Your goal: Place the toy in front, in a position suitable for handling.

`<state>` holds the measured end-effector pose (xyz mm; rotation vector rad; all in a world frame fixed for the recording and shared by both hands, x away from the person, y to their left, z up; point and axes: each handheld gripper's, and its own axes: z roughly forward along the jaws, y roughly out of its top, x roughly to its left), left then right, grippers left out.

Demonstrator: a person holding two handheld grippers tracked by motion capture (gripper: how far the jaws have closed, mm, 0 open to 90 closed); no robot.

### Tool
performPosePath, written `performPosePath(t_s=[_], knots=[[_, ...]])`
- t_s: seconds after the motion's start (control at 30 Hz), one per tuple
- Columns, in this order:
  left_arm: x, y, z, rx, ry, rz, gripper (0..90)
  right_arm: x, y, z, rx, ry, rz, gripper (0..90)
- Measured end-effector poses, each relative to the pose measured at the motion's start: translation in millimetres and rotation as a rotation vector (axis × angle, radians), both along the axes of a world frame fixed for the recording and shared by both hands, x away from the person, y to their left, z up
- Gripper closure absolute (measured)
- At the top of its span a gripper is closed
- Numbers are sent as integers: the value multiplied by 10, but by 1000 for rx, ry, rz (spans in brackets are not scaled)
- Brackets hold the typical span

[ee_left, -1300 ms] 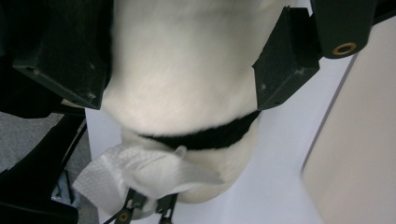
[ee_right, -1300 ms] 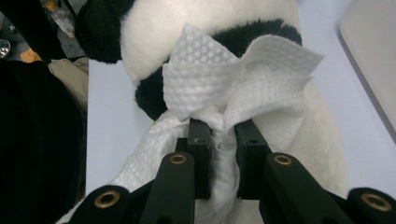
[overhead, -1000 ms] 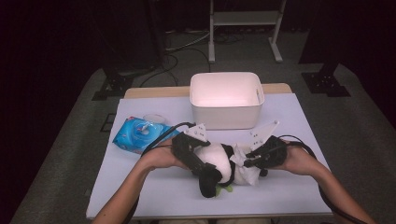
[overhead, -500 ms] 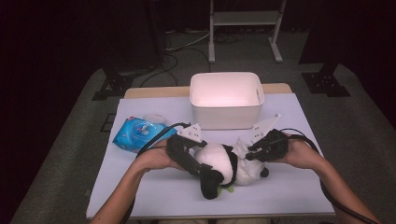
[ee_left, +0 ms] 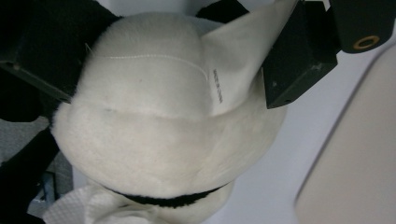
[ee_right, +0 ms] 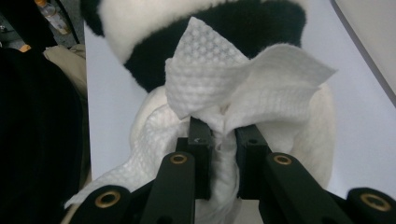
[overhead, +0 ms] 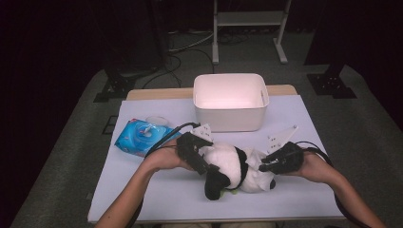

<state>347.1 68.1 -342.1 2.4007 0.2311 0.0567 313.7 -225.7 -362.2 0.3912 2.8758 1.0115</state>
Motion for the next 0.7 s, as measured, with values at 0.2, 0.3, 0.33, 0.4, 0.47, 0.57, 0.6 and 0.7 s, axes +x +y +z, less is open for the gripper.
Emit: performPosePath(t_s=[0.2,0.3,0.33,0.4,0.47,0.57,0.6,0.7], knots=[[-15,17,30,-13,28,-30,95,-65,-42,-28,11,-5,12,790],[-43,41,85,-28,33,-38,96,-75,-15,-17,2,-13,16,789],[-50,49,108,-42,31,-39,111,-78,2,-13,3,-14,21,789],[-56,47,129,-45,39,-42,122,-84,58,-8,7,-22,40,790],[-72,23,86,-13,39,-50,123,-87,146,-11,5,-19,64,790],[-104,0,-65,53,8,-50,123,-102,283,37,-34,-35,97,790],[-121,14,-107,44,-2,-45,123,-102,304,55,-45,-45,106,790],[-138,50,-149,29,-5,-34,126,-92,390,135,-66,-57,123,791]])
